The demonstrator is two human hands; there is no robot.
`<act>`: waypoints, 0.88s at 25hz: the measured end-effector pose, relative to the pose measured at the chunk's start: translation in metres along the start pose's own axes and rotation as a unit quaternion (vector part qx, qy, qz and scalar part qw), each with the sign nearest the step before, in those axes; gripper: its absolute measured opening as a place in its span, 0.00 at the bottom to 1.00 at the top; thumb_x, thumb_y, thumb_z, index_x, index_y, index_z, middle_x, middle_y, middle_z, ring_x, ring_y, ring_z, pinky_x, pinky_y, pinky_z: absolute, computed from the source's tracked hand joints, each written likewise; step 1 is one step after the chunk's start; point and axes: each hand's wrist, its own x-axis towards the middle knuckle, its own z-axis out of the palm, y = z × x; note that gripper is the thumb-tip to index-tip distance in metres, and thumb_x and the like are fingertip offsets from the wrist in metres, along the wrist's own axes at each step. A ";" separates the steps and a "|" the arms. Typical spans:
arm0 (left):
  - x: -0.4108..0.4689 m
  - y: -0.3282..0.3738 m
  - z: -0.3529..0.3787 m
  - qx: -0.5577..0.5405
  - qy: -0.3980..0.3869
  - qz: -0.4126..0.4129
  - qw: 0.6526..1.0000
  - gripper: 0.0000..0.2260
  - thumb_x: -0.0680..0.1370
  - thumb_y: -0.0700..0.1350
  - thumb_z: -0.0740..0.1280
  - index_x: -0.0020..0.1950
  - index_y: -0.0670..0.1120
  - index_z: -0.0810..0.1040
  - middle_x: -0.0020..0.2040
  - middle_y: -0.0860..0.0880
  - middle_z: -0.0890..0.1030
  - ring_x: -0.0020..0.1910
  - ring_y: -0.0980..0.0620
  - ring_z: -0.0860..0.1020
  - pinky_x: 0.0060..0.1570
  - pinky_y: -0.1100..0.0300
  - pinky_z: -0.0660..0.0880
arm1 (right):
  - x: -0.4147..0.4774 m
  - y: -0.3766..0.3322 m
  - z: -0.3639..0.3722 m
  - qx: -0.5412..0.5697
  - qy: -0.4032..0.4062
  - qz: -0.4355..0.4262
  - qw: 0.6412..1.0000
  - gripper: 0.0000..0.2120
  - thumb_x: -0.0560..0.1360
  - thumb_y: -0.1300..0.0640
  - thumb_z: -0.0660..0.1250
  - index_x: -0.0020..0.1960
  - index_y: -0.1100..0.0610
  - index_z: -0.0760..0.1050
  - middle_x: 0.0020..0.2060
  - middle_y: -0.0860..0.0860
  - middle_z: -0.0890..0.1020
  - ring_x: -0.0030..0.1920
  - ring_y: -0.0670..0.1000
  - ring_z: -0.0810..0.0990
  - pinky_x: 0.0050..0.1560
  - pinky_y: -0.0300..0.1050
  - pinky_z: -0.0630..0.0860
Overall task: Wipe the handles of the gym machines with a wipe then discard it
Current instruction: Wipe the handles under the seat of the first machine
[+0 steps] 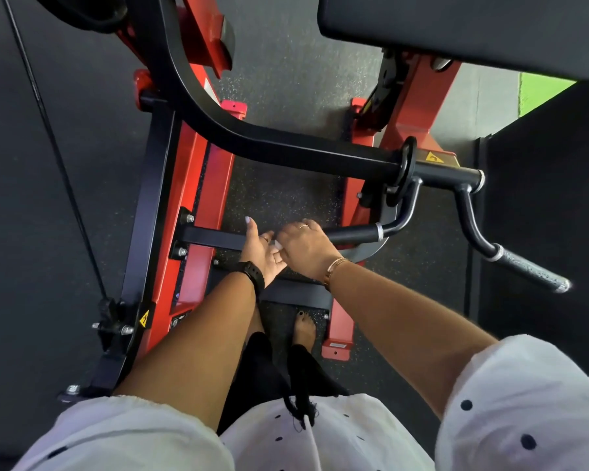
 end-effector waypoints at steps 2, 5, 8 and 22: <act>0.000 -0.001 -0.001 -0.009 0.010 -0.007 1.000 0.40 0.76 0.70 0.47 0.77 0.42 0.55 0.60 0.42 0.78 0.57 0.46 0.79 0.58 0.51 0.75 | -0.012 0.017 -0.003 -0.095 -0.020 -0.109 0.989 0.20 0.79 0.53 0.56 0.70 0.56 0.64 0.70 0.53 0.68 0.72 0.55 0.63 0.71 0.52 0.58; -0.001 0.001 -0.005 0.005 0.005 -0.022 1.000 0.41 0.76 0.70 0.48 0.78 0.43 0.53 0.72 0.38 0.68 0.70 0.41 0.68 0.71 0.48 0.62 | -0.018 0.037 -0.013 -0.161 -0.042 -0.164 0.972 0.22 0.79 0.54 0.58 0.72 0.54 0.60 0.72 0.51 0.64 0.73 0.54 0.61 0.72 0.51 0.56; 0.002 0.001 -0.005 0.007 0.009 -0.011 1.000 0.40 0.76 0.70 0.49 0.78 0.43 0.53 0.68 0.38 0.72 0.63 0.43 0.75 0.70 0.48 0.64 | -0.003 0.020 -0.015 -0.137 -0.053 -0.087 0.985 0.20 0.78 0.51 0.59 0.68 0.56 0.66 0.64 0.52 0.72 0.65 0.55 0.71 0.70 0.51 0.60; 0.004 -0.005 0.001 0.614 0.013 0.352 0.706 0.19 0.82 0.44 0.59 0.74 0.45 0.67 0.73 0.44 0.68 0.74 0.48 0.62 0.71 0.58 0.58 | -0.085 0.119 0.002 -0.251 0.044 -0.176 0.951 0.26 0.77 0.61 0.51 0.75 0.54 0.59 0.74 0.48 0.63 0.74 0.53 0.60 0.73 0.54 0.56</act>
